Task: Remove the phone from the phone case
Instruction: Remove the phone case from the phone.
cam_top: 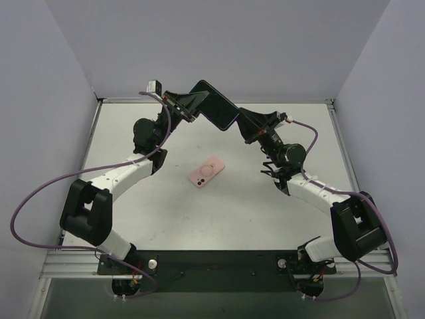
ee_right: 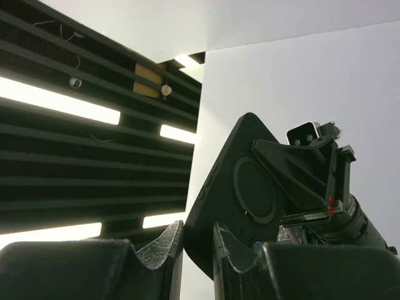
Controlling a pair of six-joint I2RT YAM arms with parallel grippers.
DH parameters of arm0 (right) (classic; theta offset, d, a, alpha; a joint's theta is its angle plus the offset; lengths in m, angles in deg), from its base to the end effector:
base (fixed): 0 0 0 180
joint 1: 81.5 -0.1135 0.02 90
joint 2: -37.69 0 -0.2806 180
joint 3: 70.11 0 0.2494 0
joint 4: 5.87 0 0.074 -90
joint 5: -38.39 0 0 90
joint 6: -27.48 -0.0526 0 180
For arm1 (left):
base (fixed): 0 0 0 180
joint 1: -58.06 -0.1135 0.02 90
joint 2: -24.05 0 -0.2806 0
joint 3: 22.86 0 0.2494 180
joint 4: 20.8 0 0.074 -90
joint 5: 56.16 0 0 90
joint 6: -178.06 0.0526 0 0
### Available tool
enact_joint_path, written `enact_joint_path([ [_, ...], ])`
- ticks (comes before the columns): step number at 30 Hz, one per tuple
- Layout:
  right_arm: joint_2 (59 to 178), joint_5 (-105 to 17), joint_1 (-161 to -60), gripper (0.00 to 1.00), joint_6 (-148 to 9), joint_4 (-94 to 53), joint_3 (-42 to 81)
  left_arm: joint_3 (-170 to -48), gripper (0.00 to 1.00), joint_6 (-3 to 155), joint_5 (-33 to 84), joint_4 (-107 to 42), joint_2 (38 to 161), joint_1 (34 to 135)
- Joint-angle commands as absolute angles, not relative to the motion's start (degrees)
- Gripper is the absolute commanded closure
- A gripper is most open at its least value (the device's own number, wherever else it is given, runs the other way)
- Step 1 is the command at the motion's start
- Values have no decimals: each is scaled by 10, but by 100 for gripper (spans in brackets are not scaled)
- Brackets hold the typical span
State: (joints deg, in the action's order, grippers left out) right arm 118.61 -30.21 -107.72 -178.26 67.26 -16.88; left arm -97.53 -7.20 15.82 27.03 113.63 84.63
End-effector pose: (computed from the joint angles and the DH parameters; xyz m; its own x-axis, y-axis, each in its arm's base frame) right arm 0.2453 0.1422 0.3623 -0.8550 0.5138 0.0705 -0.2974 -0.5972 0.7449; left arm 0.3174 -0.1769 0.3973 -0.6994 -0.7090 -0.0905 0.4237 -0.3094 -0.8513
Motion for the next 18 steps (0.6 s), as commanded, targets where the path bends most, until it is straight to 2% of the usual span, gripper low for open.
enact_joint_path([
  [1, 1229, -301, -1105, 100, -1862, 755, -151, -1049, 100, -144, 106, 606, 1052, 899],
  [18, 1271, -303, -1135, 100, -1864, 754, -121, -1081, 100, -156, 107, 607, 1037, 899],
])
